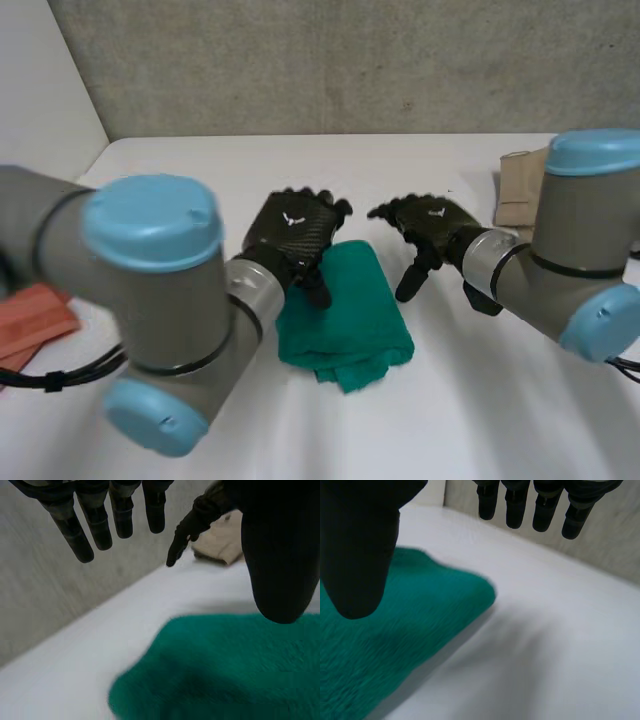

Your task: Fold the laundry.

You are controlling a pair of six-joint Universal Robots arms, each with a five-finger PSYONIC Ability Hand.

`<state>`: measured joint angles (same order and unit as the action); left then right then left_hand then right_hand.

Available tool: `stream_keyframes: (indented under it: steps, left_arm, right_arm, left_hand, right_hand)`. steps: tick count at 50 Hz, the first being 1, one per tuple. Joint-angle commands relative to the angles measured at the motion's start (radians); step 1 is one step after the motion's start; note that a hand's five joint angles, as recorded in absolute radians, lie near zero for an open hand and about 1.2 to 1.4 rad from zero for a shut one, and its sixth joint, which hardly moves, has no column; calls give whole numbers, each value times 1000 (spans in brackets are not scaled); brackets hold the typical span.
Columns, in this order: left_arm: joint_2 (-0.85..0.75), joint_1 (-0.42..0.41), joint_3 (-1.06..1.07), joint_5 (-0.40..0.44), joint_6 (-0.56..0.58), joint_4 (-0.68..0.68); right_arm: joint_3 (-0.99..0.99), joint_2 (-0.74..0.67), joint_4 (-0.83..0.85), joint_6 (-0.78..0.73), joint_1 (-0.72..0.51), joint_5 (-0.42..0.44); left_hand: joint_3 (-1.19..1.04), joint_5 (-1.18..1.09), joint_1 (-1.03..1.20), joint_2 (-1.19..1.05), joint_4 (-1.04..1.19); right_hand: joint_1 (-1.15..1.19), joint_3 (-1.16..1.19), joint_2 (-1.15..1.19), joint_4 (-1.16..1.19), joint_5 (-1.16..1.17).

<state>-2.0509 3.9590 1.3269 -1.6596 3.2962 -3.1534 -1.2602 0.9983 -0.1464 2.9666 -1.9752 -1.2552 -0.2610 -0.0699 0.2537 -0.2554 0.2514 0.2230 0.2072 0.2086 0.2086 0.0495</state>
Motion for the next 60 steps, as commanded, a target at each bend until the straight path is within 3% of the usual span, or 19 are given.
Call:
stream_keyframes:
  steps: [1,8,16,21,28,32,35,36,40,44,52,60]
  left_arm:
    - [-159,29,-123,-94,-75,176]
    - [-233,42,-132,-65,-84,225]
    - [-184,51,-110,-62,-76,231]
    - [-88,69,-86,-58,-46,222]
    - [99,124,-40,15,11,174]
    - [204,154,-8,156,14,168]
    - [287,170,26,329,6,184]
    - [320,177,41,425,3,197]
    - [376,184,67,636,-1,246]
    - [397,175,84,719,-6,283]
    - [399,137,112,666,-3,280]
    - [402,132,136,623,-4,250]
  right_arm:
    - [102,-133,-110,8,-7,42]
    - [110,-199,-122,-47,-7,22]
    - [104,-190,-121,-123,-2,-29]
    - [64,-98,-73,-167,-8,-75]
    - [-195,140,172,-265,-86,-128]
    - [-405,255,365,-334,-143,-156]
    - [-550,295,491,-376,-181,-161]
    - [-608,299,534,-386,-200,-164]
    - [-705,283,602,-394,-234,-164]
    - [-732,226,695,-388,-246,-159]
    - [-710,102,847,-400,-244,-144]
    - [-645,19,867,-451,-235,-151]
  left_hand:
    - [33,16,-26,27,-23]
    - [36,19,-28,30,-26]
    - [33,16,-26,27,-23]
    - [36,19,-28,30,-26]
    - [86,70,-79,81,-77]
    - [86,70,-79,81,-77]
    - [86,70,-79,81,-77]
    - [86,70,-79,81,-77]
    - [86,70,-79,81,-77]
    - [86,70,-79,81,-77]
    - [86,70,-79,81,-77]
    - [86,70,-79,81,-77]
  right_hand:
    - [-48,-33,-34,-34,-49]
    - [-48,-33,-34,-34,-49]
    - [-48,-33,-34,-34,-49]
    - [-48,-33,-34,-34,-49]
    - [-48,-33,-34,-34,-49]
    - [-48,-33,-34,-34,-49]
    - [-48,-33,-34,-34,-49]
    - [-48,-33,-34,-34,-49]
    - [-48,-33,-34,-34,-49]
    - [-48,-33,-34,-34,-49]
    - [-48,-33,-34,-34,-49]
    - [-48,-33,-34,-34,-49]
